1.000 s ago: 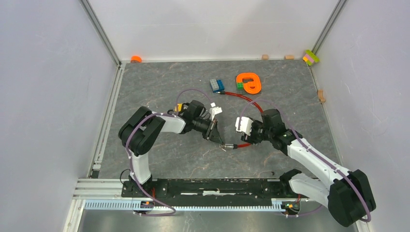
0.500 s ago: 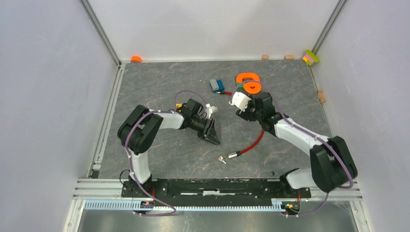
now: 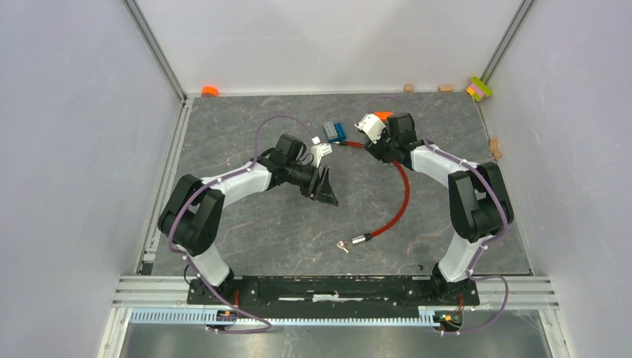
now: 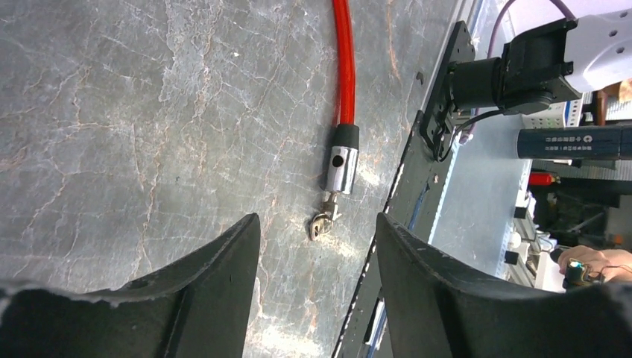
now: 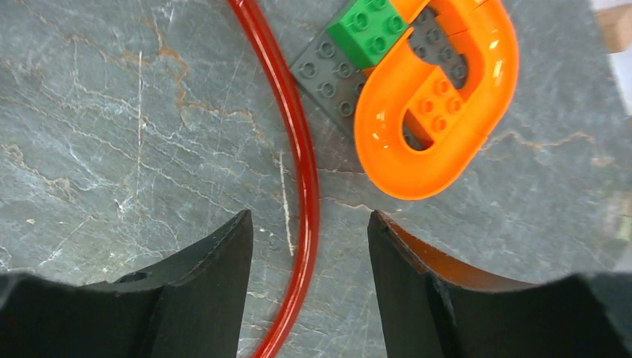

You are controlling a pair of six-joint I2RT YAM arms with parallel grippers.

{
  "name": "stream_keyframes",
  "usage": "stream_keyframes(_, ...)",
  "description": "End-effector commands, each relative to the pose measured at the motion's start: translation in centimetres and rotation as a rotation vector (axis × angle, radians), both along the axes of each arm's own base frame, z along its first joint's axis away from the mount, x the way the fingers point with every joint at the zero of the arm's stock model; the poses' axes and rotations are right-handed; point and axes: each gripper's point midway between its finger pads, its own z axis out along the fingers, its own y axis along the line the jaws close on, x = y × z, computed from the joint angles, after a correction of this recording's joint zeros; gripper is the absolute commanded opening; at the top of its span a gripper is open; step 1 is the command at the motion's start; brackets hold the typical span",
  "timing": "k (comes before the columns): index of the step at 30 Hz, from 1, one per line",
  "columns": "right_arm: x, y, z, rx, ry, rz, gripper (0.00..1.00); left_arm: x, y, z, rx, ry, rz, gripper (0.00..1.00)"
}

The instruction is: Unlock with the key

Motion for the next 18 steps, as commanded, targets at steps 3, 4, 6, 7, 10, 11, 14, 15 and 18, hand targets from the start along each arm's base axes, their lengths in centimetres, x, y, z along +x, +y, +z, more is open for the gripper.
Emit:
stream_keyframes(3, -0.3, 0.4, -1.9, 0.041, 0.107, 0.019, 0.61, 0.8, 0.4, 2.5, -0.005, -0.156, -0.028, 0.67)
stream_keyframes(4, -0.4, 0.3, -2.4, 0.038, 0.12, 0.02, 0.61, 0.8, 0.4, 2.5, -0.003, -0.158, -0.028, 0.68)
stream_keyframes(6, -0.6, 0.0, -3.2, 0.021, 0.146, 0.013, 0.61, 0.8, 0.4, 2.5, -0.004, -0.155, -0.029, 0.68)
stream_keyframes(7, -0.7, -0.4, -3.5, 0.01, 0.156, 0.007, 0.6, 0.8, 0.3, 2.5, -0.005, -0.152, -0.03, 0.68)
stream_keyframes(10, -0.7, -1.6, -4.1, -0.024, 0.169, -0.012, 0.59, 0.7, 0.3, 2.5, -0.012, -0.145, -0.036, 0.68)
stream_keyframes(11, -0.8, -2.1, -4.2, -0.034, 0.171, -0.017, 0.58, 0.7, 0.3, 2.6, -0.013, -0.146, -0.037, 0.68)
stream_keyframes(14, -1.1, -3.4, -4.6, -0.049, 0.195, -0.029, 0.55, 0.7, 0.2, 2.7, -0.018, -0.15, -0.04, 0.68)
stream_keyframes(15, -1.3, -3.9, -4.8, -0.055, 0.205, -0.032, 0.53, 0.7, 0.2, 2.8, -0.019, -0.151, -0.039, 0.68)
stream_keyframes(18, -1.9, -5.2, -5.6, -0.071, 0.232, -0.045, 0.5, 0.7, 0.2, 3.1, -0.024, -0.162, -0.039, 0.68)
